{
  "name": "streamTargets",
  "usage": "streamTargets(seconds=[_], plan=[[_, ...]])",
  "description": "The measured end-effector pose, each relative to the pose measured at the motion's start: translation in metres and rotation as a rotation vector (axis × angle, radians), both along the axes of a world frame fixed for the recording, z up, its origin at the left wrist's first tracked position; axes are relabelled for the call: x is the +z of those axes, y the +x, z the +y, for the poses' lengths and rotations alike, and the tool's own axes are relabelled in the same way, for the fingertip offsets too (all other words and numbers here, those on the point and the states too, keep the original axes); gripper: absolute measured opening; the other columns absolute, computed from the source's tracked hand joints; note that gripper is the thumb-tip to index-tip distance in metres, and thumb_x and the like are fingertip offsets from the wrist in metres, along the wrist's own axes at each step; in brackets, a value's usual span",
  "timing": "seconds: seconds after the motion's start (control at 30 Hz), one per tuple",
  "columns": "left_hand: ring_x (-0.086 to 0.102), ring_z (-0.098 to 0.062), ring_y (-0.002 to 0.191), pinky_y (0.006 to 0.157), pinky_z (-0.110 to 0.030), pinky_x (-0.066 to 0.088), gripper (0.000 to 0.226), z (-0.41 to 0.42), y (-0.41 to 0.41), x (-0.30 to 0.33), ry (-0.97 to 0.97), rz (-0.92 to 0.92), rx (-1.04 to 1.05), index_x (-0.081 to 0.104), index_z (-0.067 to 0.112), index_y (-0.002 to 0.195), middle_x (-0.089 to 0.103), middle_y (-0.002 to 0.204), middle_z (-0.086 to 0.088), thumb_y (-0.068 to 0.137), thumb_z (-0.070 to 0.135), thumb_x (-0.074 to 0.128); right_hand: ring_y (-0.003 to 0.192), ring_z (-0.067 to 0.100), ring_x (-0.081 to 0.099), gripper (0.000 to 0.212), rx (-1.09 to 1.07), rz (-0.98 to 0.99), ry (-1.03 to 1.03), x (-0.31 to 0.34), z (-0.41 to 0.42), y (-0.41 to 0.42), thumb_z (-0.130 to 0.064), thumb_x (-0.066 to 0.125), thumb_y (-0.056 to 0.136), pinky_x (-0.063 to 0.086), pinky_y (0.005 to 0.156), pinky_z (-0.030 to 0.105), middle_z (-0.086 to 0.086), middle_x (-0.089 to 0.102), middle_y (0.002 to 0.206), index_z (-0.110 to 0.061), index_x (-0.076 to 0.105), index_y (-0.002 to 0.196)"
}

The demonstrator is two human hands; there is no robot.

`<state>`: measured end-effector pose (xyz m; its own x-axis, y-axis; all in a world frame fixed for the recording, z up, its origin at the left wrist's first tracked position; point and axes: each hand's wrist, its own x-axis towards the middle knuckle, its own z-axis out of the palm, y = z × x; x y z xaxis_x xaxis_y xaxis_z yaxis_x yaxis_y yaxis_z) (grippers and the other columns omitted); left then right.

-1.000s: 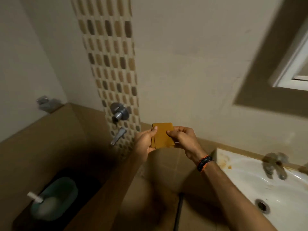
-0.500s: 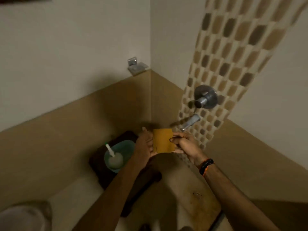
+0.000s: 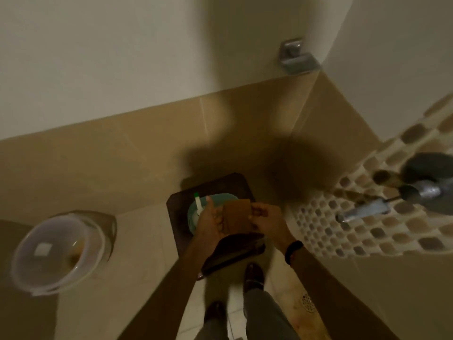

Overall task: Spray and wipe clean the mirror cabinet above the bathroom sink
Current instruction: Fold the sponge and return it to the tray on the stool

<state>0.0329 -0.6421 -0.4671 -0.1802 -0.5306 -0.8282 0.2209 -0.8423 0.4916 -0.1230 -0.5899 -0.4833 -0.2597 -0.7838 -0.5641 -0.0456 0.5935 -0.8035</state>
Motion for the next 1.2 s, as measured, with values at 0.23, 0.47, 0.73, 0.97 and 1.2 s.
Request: streamTargets(seconds=[0.23, 0.47, 0.73, 0.97, 1.2], plan=[[0.064, -0.025, 0.085, 0.076, -0.038, 0.053, 0.028, -0.017, -0.014, -0.056, 0.071, -0.085, 0.158, 0.061, 0.015, 0.095, 0.066, 0.095, -0.011, 0.103, 0.034, 0.042, 0.098, 0.024, 0.065, 0.036, 0.227, 0.170, 0.064, -0.083, -0.045, 0.000, 0.005, 0.060, 0.087, 0.059, 0.078, 0.046, -0.002, 0.063, 0.099, -0.026, 0.056, 0.107], [0.066, -0.010, 0.080, 0.059, -0.017, 0.055, 0.035, -0.045, -0.018, -0.126, 0.057, -0.184, 0.135, 0.061, 0.012, 0.105, 0.061, 0.094, 0.001, 0.105, 0.035, 0.035, 0.108, 0.018, 0.058, 0.039, 0.344, 0.156, 0.247, -0.145, -0.080, 0.006, -0.005, 0.053, 0.090, 0.050, 0.082, 0.021, 0.003, 0.060, 0.128, -0.019, 0.066, 0.123], [0.045, -0.028, 0.134, 0.116, -0.046, 0.032, 0.073, -0.056, -0.034, -0.184, 0.094, -0.220, 0.076, 0.046, 0.007, 0.142, 0.049, 0.144, -0.014, 0.098, 0.062, 0.024, 0.108, 0.023, 0.058, 0.033, 0.403, 0.051, 0.364, -0.178, -0.104, 0.025, -0.009, 0.049, 0.089, 0.049, 0.095, 0.041, 0.005, 0.064, 0.118, -0.016, 0.066, 0.117], [0.045, -0.024, 0.130, 0.114, -0.045, 0.034, 0.071, -0.056, -0.045, -0.205, 0.053, -0.259, 0.139, 0.040, 0.013, 0.146, 0.048, 0.143, -0.011, 0.098, 0.062, 0.024, 0.112, 0.025, 0.058, 0.032, 0.356, -0.077, 0.395, -0.195, -0.110, 0.030, -0.003, 0.046, 0.091, 0.044, 0.103, 0.050, 0.008, 0.064, 0.118, -0.010, 0.065, 0.116], [0.047, -0.024, 0.131, 0.113, -0.045, 0.036, 0.073, -0.056, -0.041, -0.213, 0.071, -0.280, 0.162, 0.041, 0.013, 0.145, 0.051, 0.141, -0.010, 0.096, 0.064, 0.025, 0.111, 0.026, 0.057, 0.027, 0.331, -0.138, 0.408, -0.191, -0.108, 0.029, 0.002, 0.045, 0.089, 0.045, 0.101, 0.047, 0.009, 0.064, 0.115, -0.010, 0.064, 0.104]])
